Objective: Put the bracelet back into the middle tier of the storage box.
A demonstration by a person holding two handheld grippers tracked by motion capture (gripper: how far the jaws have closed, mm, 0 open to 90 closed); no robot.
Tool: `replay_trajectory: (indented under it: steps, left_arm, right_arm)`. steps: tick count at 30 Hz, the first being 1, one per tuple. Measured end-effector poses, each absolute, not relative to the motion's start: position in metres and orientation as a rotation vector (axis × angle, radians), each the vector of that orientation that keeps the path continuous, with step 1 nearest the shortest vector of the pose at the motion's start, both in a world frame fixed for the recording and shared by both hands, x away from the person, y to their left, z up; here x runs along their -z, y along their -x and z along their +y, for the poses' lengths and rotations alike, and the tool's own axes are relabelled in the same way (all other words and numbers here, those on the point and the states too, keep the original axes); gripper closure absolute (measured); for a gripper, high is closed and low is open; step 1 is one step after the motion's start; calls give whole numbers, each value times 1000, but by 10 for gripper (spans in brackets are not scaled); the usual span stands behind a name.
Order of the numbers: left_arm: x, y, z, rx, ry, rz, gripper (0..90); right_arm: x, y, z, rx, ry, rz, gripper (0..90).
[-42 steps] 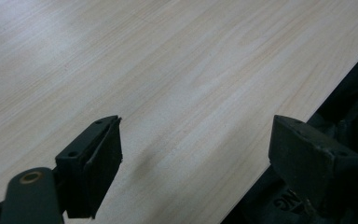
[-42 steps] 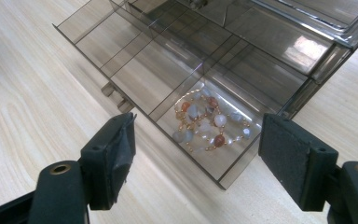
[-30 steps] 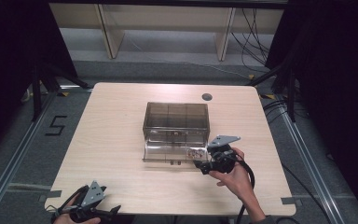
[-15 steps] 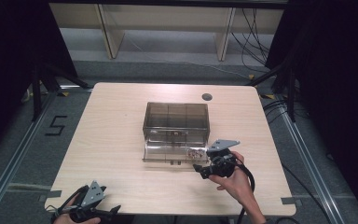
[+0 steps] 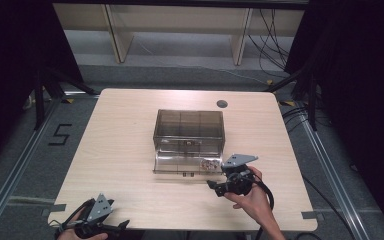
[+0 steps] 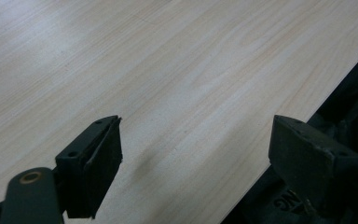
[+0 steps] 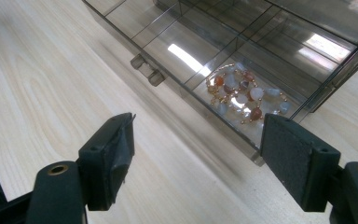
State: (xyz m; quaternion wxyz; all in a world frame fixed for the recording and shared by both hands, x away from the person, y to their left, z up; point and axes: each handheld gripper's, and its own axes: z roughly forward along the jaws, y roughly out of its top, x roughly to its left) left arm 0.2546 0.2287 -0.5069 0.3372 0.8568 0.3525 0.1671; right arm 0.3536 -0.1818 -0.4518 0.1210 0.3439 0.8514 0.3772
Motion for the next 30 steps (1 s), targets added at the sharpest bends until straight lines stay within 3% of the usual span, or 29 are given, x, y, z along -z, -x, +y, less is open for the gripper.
replay_trajectory:
  steps: [30]
  left_arm:
    - [507,-255,229,-437,-2242,917,172]
  right_arm:
    - [463,-334,-188,-1118,-1031,2508,270]
